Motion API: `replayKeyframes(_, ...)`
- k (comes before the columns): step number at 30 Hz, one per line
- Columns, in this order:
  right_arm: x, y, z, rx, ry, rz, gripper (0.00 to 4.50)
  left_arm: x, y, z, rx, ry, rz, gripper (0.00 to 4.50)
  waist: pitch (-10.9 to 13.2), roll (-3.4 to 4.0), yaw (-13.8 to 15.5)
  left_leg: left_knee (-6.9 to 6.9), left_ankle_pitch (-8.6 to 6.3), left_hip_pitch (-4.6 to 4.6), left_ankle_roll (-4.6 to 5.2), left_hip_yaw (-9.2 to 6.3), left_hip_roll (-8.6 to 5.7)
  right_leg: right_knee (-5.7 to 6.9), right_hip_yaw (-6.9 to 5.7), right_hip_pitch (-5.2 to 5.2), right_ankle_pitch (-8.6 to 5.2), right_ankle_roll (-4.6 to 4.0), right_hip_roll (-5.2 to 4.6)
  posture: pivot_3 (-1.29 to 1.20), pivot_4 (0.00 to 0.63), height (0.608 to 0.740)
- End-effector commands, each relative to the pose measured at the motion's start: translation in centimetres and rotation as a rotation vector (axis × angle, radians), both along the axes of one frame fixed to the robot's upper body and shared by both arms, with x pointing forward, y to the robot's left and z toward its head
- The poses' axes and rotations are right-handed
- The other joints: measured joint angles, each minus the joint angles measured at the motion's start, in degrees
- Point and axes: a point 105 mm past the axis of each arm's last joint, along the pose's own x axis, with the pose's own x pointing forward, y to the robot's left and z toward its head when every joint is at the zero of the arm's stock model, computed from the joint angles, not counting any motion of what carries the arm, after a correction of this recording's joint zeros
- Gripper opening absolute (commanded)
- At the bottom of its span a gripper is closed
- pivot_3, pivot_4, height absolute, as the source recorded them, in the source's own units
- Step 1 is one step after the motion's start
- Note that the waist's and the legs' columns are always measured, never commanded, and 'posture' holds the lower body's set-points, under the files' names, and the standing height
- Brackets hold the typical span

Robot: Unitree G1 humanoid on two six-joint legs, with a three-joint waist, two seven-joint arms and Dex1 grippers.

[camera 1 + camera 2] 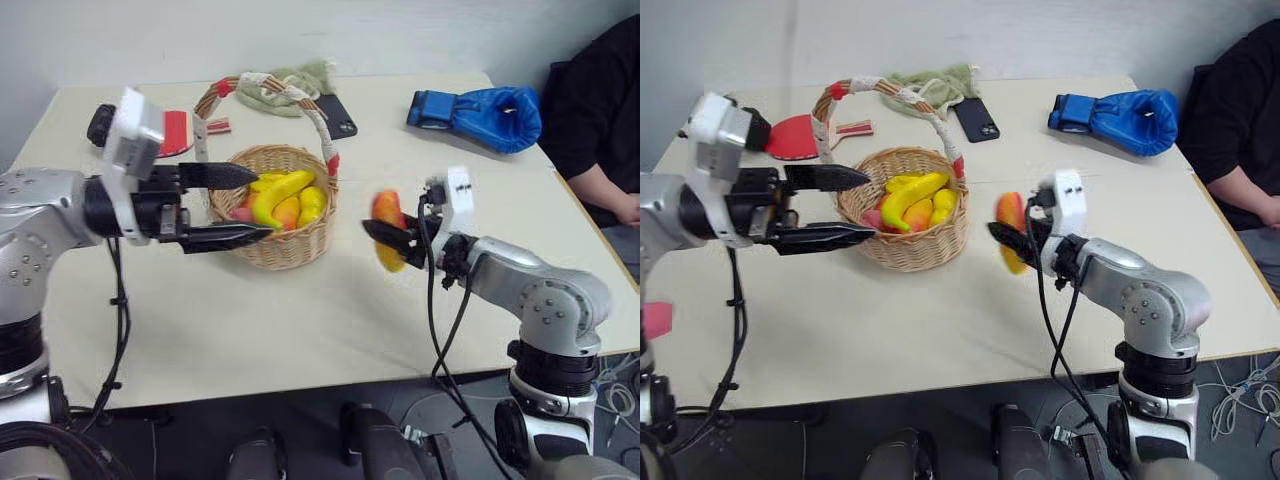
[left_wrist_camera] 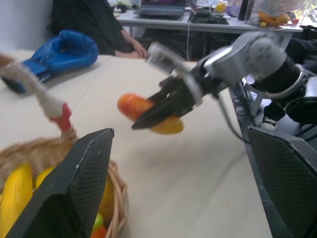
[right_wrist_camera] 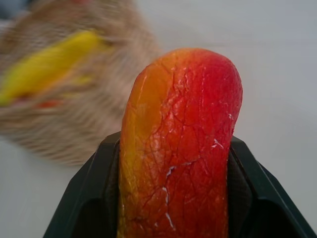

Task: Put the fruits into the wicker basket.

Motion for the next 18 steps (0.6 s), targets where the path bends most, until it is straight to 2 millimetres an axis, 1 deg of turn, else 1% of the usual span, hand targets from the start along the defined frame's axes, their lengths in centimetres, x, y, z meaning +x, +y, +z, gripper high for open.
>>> replayKeyframes(1, -2.5, 4.6, 3.2, 0.02, -0.08, 0.276, 2.11, -0.6, 2.3, 1.9, -0.004, -0.054, 0.065, 4.5, 0.0, 0.0, 0.01, 0.0, 0.01, 0.01, -0.02, 0.0, 0.0, 0.04, 0.0, -0.03, -0.01, -0.04, 0.0, 0.0, 0.15, 0.74)
replayKeyframes(4, -2.5, 7.6, 4.5, 0.011, -0.101, 0.387, 2.11, -0.6, 3.1, 2.4, 0.003, -0.073, 0.103, 4.5, 0.0, 0.0, 0.07, -0.01, 0.02, -0.02, -0.04, -0.03, -0.01, 0.03, -0.1, -0.02, -0.05, -0.1, -0.03, 0.0, 0.15, 0.74)
replayKeyframes(8, -1.6, 10.1, 6.0, -0.001, -0.138, 0.435, 2.11, -0.8, 3.1, 2.8, -0.002, -0.095, 0.109, 4.5, -0.02, -0.03, 0.38, -0.02, 0.0, -0.2, 0.01, 0.13, -0.07, 0.05, -0.29, -0.01, -0.03, -0.08, -0.15, 0.0, 0.15, 0.74)
replayKeyframes(10, -0.3, 11.2, 6.8, -0.003, -0.155, 0.42, 2.11, -1.0, 3.0, 2.8, -0.011, -0.103, 0.108, 4.5, -0.02, -0.03, 0.24, 0.01, -0.03, -0.29, 0.06, 0.2, -0.09, 0.03, -0.39, -0.01, -0.02, -0.07, -0.2, 0.0, 0.15, 0.74)
replayKeyframes(12, 2.0, 12.0, 7.2, -0.011, -0.178, 0.344, 2.11, -1.0, 2.8, 2.7, -0.017, -0.109, 0.11, 4.5, -0.02, -0.04, 0.08, 0.02, -0.04, -0.33, 0.08, 0.22, -0.11, 0.01, -0.41, -0.03, 0.0, -0.02, -0.23, 0.0, 0.15, 0.74)
replayKeyframes(14, 4.2, 12.4, 7.0, -0.032, -0.197, 0.258, 2.11, -1.1, 2.5, 2.5, -0.022, -0.113, 0.108, 4.5, -0.03, -0.04, -0.08, 0.01, -0.05, -0.32, 0.06, 0.24, -0.09, 0.01, -0.44, -0.03, 0.0, -0.02, -0.23, 0.0, 0.15, 0.74)
replayKeyframes(16, 5.5, 12.6, 6.8, -0.03, -0.197, 0.213, 2.8, -1.2, 2.2, 2.4, -0.024, -0.117, 0.106, 4.5, -0.03, -0.04, -0.12, 0.0, -0.04, -0.32, 0.03, 0.22, -0.06, 0.02, -0.47, -0.03, 0.0, -0.02, -0.22, 0.0, 0.15, 0.74)
replayKeyframes(18, 5.8, 12.9, 6.8, -0.022, -0.199, 0.217, 3.37, -1.3, 2.1, 2.3, -0.028, -0.12, 0.104, 4.5, -0.02, -0.04, -0.13, 0.0, -0.04, -0.32, 0.02, 0.22, -0.05, 0.03, -0.48, -0.03, -0.01, -0.04, -0.22, 0.0, 0.15, 0.74)
